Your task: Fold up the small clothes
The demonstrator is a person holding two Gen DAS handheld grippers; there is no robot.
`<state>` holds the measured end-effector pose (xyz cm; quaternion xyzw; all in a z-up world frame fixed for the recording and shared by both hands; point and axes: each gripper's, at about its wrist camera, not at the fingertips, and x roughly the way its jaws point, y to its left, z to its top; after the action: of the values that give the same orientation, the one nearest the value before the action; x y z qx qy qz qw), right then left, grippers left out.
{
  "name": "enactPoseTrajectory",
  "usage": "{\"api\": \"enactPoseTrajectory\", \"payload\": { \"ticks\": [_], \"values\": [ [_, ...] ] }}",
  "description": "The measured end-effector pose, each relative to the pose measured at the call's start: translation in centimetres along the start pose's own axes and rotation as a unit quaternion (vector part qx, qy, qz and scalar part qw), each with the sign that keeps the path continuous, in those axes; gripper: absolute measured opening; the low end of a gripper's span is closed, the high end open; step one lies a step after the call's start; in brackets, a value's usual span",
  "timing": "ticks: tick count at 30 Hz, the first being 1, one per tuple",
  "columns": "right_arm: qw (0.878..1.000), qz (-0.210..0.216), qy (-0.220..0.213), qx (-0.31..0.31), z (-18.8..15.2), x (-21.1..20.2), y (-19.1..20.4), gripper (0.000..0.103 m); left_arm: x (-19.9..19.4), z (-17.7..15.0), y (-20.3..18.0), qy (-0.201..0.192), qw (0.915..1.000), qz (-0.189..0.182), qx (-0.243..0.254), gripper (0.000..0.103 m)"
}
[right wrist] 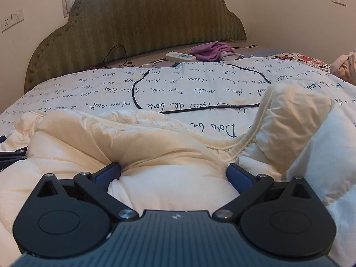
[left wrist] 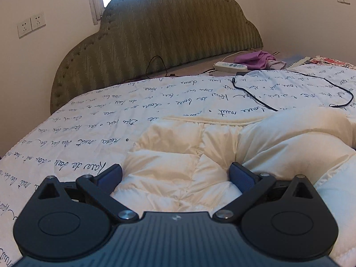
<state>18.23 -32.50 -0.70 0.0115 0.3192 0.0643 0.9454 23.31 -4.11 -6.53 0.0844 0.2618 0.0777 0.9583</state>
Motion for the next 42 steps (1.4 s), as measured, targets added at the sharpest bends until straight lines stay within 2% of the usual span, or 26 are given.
{"api": "enactPoseTrajectory", "payload": {
  "ticks": [17, 20, 22, 23, 25, 27, 29, 32, 34, 36, 38, 40, 41, 42],
  "values": [
    [1.000, -0.017, 0.008, -0.009, -0.1, 0.8, 0.5, 0.101, 0.6, -0.2, -0.7, 0.003, 0.9998, 0.006, 0.017, 0.103],
    [0.999, -0.007, 0.010, 0.035, 0.8, -2.6, -0.4, 0.096, -0.5, 0.9, -0.1, 0.006, 0.9994, 0.003, 0.033, 0.103],
    [0.997, 0.024, -0.027, 0.071, 1.2, -6.9, -2.0, 0.101, -2.8, 1.8, 0.6, -0.028, 0.9994, 0.008, 0.016, 0.103],
    [0.995, 0.033, -0.049, 0.080, 1.1, -9.3, -3.2, 0.102, -4.2, 2.5, 0.9, -0.046, 0.9989, -0.004, 0.004, 0.103],
    [0.995, 0.002, -0.067, 0.080, 0.8, -12.9, -5.7, 0.103, -6.2, 4.1, 0.7, -0.061, 0.9966, -0.054, -0.011, 0.103],
    [0.994, -0.033, -0.055, 0.087, -0.2, -14.6, -8.6, 0.103, -7.3, 5.6, -1.2, -0.050, 0.9920, -0.116, 0.006, 0.103],
    [0.991, -0.031, -0.023, 0.125, -1.5, -14.7, -12.1, 0.103, -7.4, 6.2, -3.9, -0.037, 0.9884, -0.144, 0.034, 0.103],
    [0.974, -0.004, 0.032, 0.223, -3.9, -13.1, -16.4, 0.103, -6.0, 5.9, -8.0, -0.025, 0.9906, -0.119, 0.063, 0.103],
    [0.964, 0.013, 0.044, 0.261, -5.2, -11.9, -17.9, 0.103, -3.9, 5.3, -9.9, 0.009, 0.9919, -0.100, 0.078, 0.103],
    [0.959, 0.020, 0.050, 0.278, -6.1, -10.6, -18.4, 0.103, -2.0, 4.1, -10.8, 0.042, 0.9916, -0.093, 0.079, 0.103],
    [0.958, 0.044, 0.039, 0.281, -6.4, -9.8, -18.5, 0.102, -1.6, 2.7, -10.9, 0.023, 0.9937, -0.086, 0.067, 0.103],
    [0.956, 0.057, 0.036, 0.284, -6.2, -9.2, -18.6, 0.100, -1.7, 1.8, -11.8, 0.004, 0.9935, -0.067, 0.092, 0.103],
    [0.957, 0.059, 0.035, 0.283, -6.0, -9.1, -18.6, 0.096, -1.8, 1.5, -12.2, -0.003, 0.9928, -0.059, 0.105, 0.103],
    [0.958, 0.060, 0.036, 0.279, -5.8, -8.9, -18.3, 0.084, -1.7, 1.3, -12.4, -0.007, 0.9924, -0.055, 0.110, 0.103]
  ]
}}
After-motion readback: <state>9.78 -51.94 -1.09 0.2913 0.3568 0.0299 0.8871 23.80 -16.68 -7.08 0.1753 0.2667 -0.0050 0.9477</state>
